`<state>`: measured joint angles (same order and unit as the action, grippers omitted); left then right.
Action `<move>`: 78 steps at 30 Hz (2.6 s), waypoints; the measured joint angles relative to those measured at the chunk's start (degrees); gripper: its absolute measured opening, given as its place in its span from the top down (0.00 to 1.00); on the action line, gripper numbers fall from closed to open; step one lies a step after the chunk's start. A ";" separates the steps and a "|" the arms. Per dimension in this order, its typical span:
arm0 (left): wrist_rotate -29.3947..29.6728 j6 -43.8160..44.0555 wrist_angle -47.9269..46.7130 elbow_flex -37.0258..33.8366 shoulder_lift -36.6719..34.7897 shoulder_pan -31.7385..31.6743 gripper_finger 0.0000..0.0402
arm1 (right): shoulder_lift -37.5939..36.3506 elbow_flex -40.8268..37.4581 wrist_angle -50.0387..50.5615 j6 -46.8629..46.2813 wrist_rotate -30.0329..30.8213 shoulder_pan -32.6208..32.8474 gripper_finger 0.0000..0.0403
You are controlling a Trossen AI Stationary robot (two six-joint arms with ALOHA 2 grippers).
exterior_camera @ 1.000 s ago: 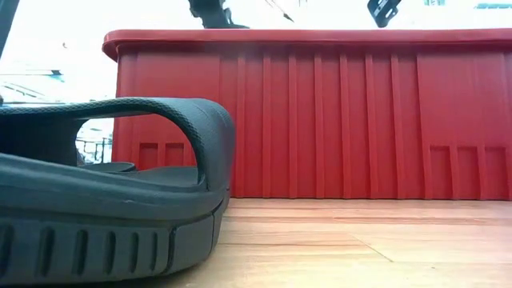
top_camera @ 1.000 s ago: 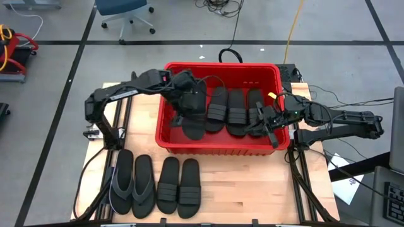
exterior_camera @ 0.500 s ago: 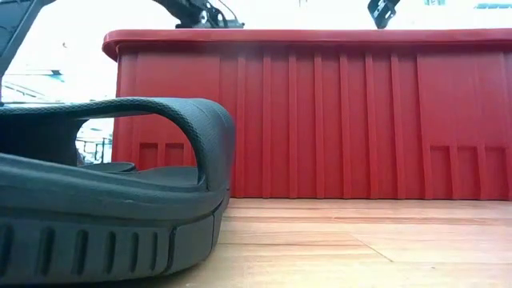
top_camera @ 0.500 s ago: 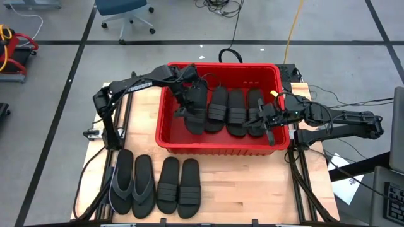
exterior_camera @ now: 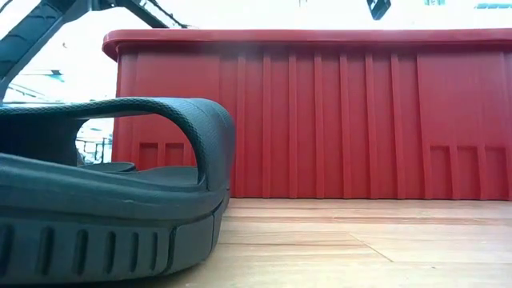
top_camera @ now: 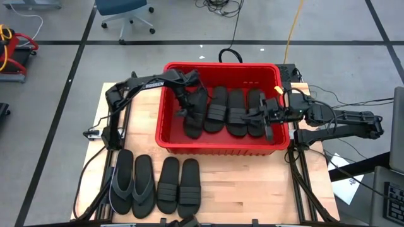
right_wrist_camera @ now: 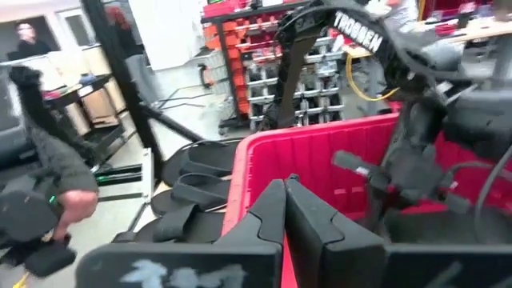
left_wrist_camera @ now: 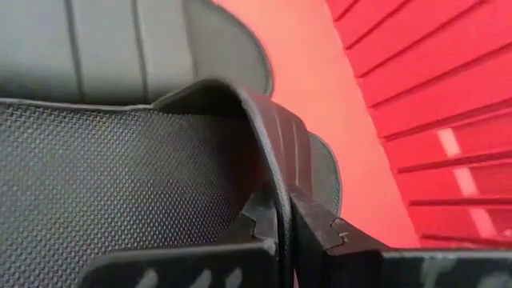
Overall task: Pick and place slides into bin
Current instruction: Put the right black slide into the red bin, then put the right black slide on top of the other black slide into the red bin
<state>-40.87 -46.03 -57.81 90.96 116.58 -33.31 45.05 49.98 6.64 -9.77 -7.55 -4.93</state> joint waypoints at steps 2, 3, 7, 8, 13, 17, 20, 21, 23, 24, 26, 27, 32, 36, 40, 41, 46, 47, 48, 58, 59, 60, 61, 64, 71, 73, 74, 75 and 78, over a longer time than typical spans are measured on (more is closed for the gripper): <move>-0.57 0.67 0.77 -0.02 1.31 -0.55 0.99 | -0.01 0.00 -0.04 -0.02 0.40 0.00 1.00; -0.87 0.70 0.95 -0.02 1.75 -0.86 0.99 | -0.01 0.00 -0.28 -0.04 0.40 0.00 1.00; -1.36 0.69 0.96 0.00 2.77 -1.79 0.99 | -0.02 0.00 -2.40 -1.96 0.35 0.00 1.00; -1.48 0.67 0.97 0.00 2.89 -2.08 0.99 | -0.02 0.02 -2.45 -2.21 0.35 0.00 1.00; -1.16 1.51 2.81 0.00 2.90 -3.48 0.99 | 0.00 0.00 -2.17 -3.02 0.33 0.00 1.00; -1.02 1.83 3.73 0.00 2.90 -4.41 0.99 | 0.00 0.00 -2.14 -3.02 0.33 0.00 1.00; -0.31 1.45 4.90 0.00 3.06 -4.58 0.99 | 0.00 0.01 -2.14 -3.02 0.33 0.00 1.00; 0.03 1.26 5.19 0.00 3.12 -4.54 0.99 | 0.00 0.02 -2.14 -3.03 0.33 0.00 1.00; 0.40 1.63 5.56 0.00 3.14 -4.54 0.99 | 0.00 0.02 -2.14 -3.05 0.33 0.00 1.00; 0.42 1.80 5.59 0.00 3.14 -4.52 0.99 | 0.00 0.01 -2.14 -3.05 0.33 0.00 1.00; 0.67 2.19 5.65 0.00 3.14 -4.49 0.97 | 0.00 0.00 -2.12 -3.05 0.33 0.00 1.00; 0.97 2.19 5.67 0.00 3.14 -4.49 0.96 | 0.00 0.00 -2.12 -3.05 0.33 0.00 1.00; 4.04 5.03 6.05 0.02 3.14 -4.43 0.90 | 0.00 0.01 -2.10 -3.05 0.33 0.00 1.00; 4.18 8.75 6.05 0.04 3.14 -4.32 0.83 | 0.00 0.01 -2.08 -3.26 0.33 0.00 1.00; 3.77 12.34 6.04 0.04 3.17 -4.34 0.72 | 0.00 0.00 -1.63 -3.26 0.33 0.00 1.00; 3.73 13.22 5.96 0.04 3.17 -4.34 0.70 | 0.02 0.00 -1.58 -3.26 0.33 0.00 1.00; 0.57 13.05 5.46 0.17 2.74 -4.02 0.55 | 0.02 0.00 -1.58 -3.26 0.28 0.02 1.00; 0.52 13.00 5.46 0.48 2.54 -3.82 0.53 | 0.02 0.01 -1.59 -3.26 0.10 0.07 1.00; 0.98 13.11 5.44 0.78 2.29 -3.64 0.50 | 0.02 0.00 -1.58 -3.26 0.05 0.07 1.00; 8.45 12.77 6.61 2.09 -2.22 -2.18 0.33 | -0.02 -0.93 -1.25 -4.03 1.55 0.07 1.00; 9.28 12.92 6.95 2.10 -2.53 -2.15 0.32 | -0.01 -1.32 -1.23 -4.51 1.55 0.07 1.00; 9.86 13.42 7.29 2.10 -2.72 -2.13 0.32 | -0.02 -1.84 -1.32 -4.83 1.55 0.07 1.00; 10.22 13.87 7.52 2.10 -2.81 -2.14 0.32 | -0.02 -2.49 -1.59 -5.34 1.55 0.07 1.00; 10.52 15.61 7.74 2.10 -3.07 -2.13 0.32 | 0.02 -3.91 -1.95 -7.33 1.49 0.07 1.00; 9.02 19.07 11.45 2.03 -9.90 -0.64 0.35 | 0.00 -4.04 -5.06 -5.56 1.38 1.14 1.00; 7.20 18.19 15.40 2.03 -14.03 0.24 0.40 | -0.04 -4.02 -6.06 -4.11 1.40 1.45 1.00; 6.74 17.97 17.09 2.03 -16.42 0.58 0.44 | -0.04 -4.02 -6.05 -3.44 1.40 1.46 1.00; 6.46 17.95 18.51 2.03 -18.80 1.15 0.48 | -0.02 -4.02 -6.01 -2.79 1.40 1.44 1.00; 6.46 20.35 23.83 2.14 -25.50 2.89 0.62 | -0.04 -4.02 -6.37 -1.27 1.40 1.44 1.00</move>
<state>-34.41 -25.68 -33.98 93.10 91.08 -30.42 45.02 45.95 0.26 -11.05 -6.15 -3.49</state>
